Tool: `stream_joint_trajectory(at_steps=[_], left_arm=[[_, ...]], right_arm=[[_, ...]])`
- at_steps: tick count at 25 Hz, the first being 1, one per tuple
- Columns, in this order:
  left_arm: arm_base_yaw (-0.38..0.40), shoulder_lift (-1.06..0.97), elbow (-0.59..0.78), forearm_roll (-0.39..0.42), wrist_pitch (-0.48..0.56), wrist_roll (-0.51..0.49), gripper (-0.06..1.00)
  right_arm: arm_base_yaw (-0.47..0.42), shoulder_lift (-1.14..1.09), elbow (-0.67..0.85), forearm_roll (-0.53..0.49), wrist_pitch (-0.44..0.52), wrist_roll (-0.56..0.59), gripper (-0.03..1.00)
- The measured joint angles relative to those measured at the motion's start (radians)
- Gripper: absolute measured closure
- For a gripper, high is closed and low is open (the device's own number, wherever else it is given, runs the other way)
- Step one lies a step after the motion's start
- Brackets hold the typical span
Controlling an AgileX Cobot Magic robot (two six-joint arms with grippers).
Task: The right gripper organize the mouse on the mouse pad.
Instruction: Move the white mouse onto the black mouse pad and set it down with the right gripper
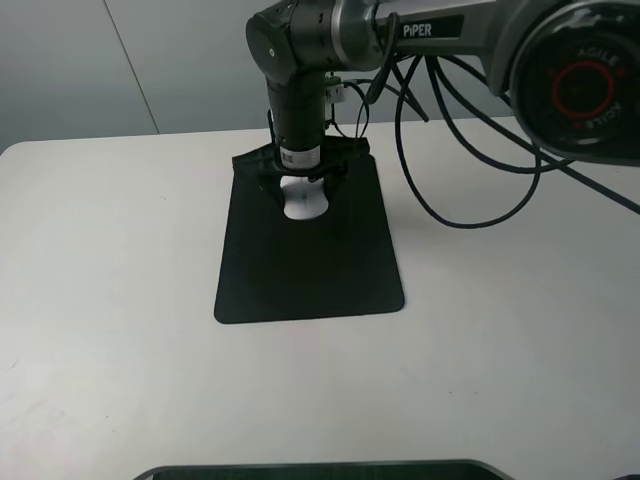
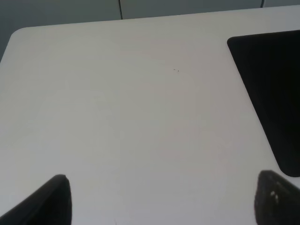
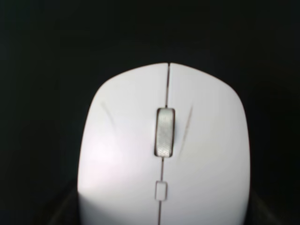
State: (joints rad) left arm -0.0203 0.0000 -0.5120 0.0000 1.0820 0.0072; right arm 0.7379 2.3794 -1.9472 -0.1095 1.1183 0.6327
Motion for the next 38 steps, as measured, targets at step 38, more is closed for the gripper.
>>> stream_joint_trajectory(at_steps=[38], left_arm=[[0.0, 0.0, 0.0, 0.0, 0.0, 0.0, 0.2]], right_arm=[[0.049, 0.077, 0.018, -0.061, -0.028, 0.115, 0.49]])
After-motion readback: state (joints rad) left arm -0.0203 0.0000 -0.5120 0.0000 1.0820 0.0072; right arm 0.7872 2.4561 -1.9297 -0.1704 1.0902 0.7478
